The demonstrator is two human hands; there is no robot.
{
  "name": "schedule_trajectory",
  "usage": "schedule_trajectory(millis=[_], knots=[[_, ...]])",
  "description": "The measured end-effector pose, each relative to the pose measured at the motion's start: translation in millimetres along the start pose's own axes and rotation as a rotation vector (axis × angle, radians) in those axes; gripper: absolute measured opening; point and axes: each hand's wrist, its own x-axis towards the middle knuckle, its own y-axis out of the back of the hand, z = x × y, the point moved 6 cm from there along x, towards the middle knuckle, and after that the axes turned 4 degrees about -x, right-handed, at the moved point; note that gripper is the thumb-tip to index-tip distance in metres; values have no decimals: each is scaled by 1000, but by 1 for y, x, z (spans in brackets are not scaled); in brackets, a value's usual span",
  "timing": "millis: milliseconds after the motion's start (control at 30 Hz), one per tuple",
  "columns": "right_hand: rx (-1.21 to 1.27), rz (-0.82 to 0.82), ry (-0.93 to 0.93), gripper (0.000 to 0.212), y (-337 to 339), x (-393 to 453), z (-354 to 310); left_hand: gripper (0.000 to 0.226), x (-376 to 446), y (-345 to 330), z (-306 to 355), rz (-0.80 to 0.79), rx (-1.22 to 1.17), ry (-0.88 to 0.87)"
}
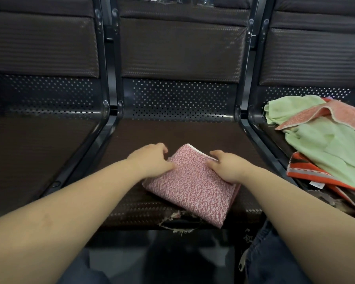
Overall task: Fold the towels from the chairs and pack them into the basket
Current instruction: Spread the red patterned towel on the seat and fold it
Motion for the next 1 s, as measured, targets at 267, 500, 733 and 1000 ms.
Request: schedule_trajectory(millis=[267, 500, 733, 1000], knots=[[-37, 48, -65, 36, 10, -11, 3, 46, -18, -20, -52, -382, -228, 338], [107, -105, -149, 40, 7, -40, -7, 39, -4, -19, -75, -54, -730, 339], [424, -340, -174, 23, -21, -74, -48, 78, -15, -1, -80, 117, -792, 238], [-87, 159, 175, 65, -20, -68, -90, 68, -59, -29, -30, -94, 218, -147]])
